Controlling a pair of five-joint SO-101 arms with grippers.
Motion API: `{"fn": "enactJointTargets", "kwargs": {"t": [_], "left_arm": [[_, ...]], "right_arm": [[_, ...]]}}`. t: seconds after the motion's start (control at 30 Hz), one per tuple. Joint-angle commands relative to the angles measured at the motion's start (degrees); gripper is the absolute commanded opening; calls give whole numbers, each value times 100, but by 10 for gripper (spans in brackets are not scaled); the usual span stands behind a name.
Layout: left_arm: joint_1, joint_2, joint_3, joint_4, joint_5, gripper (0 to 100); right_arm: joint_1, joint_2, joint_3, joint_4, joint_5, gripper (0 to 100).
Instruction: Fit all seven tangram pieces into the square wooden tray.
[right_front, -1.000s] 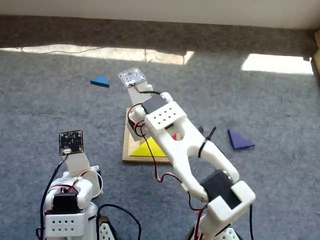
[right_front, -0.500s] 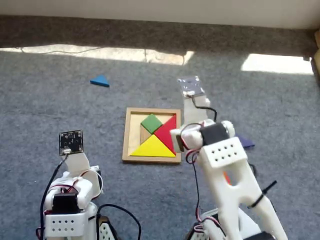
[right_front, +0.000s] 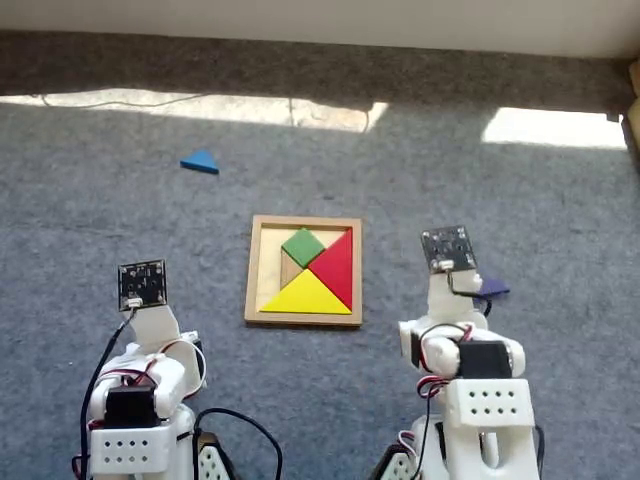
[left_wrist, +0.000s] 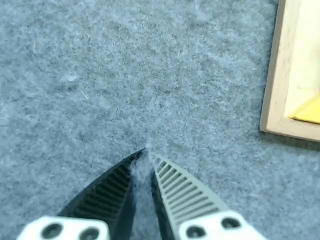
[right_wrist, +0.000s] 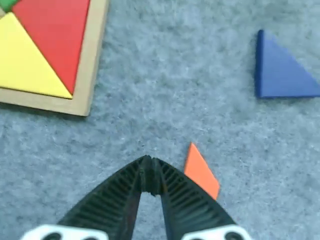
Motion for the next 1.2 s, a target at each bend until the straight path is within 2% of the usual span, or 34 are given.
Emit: {"fn": "enactJointTargets", "kwargs": {"t": [0.0, 0.3, 0.47, 0.6, 0.7, 1.0, 1.17], "left_arm": [[92, -101, 110, 44, -26, 5], [233, -101, 57, 62, -62, 5], [-356, -101, -743, 26, -202, 5], [-1015, -101, -1446, 0, -1899, 5], [-1174, -101, -1798, -255, -2998, 5], [-1182, 154, -2941, -334, -3059, 5], [-1174, 1921, -3916, -378, -3059, 5]], "right_arm": [[382, -321, 321, -444, 79, 8], [453, -892, 1411, -980, 88, 8], [453, -1244, 1965, -1270, 114, 8], [453, -1604, 2185, -1332, 123, 8], [453, -1895, 2299, -1305, 123, 8], [462, -2607, 2484, -901, 132, 8], [462, -3037, 2607, -708, 132, 8]]}}
